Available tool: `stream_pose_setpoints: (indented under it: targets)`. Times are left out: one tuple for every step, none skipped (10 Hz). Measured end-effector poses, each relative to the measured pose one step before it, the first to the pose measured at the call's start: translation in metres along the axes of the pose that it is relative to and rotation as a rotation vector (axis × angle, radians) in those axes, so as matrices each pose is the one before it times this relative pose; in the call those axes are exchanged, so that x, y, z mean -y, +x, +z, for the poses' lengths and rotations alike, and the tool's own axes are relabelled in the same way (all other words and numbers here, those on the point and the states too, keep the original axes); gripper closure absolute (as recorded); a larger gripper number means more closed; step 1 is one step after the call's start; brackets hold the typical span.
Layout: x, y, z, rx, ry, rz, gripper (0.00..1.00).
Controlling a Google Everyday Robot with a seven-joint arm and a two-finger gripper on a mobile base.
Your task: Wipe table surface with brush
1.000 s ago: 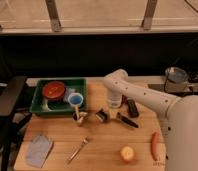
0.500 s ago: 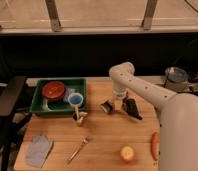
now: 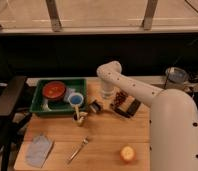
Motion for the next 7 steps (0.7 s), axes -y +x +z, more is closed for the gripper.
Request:
stream_pose_setpoints:
  targets:
    - [-0.00649, -0.00456, 0.00080, 0.00195, -0.00749, -0.00999, 1.00]
    - [-0.00498, -0.00147, 0.00056, 0.00183, -0.00308, -0.00274, 1.00]
    - [-0.00554, 0.00629, 0.00005, -0.00367, -0.00543, 0.00458, 1.00]
    - [-0.00445, 0.00963, -0.00022, -0.00532, -0.00627, 0.00885, 1.00]
    - [-0.00361, 0.02053, -0.00034, -0.00995, -0.00703, 0.01771, 1.00]
    - [-0.00070, 0.01566, -0.00039, -0.00783, -0.00309, 0.01289, 1.00]
    - [0.00121, 0.02273, -0.00048, -0.01107, -0.00317, 0.02128, 1.00]
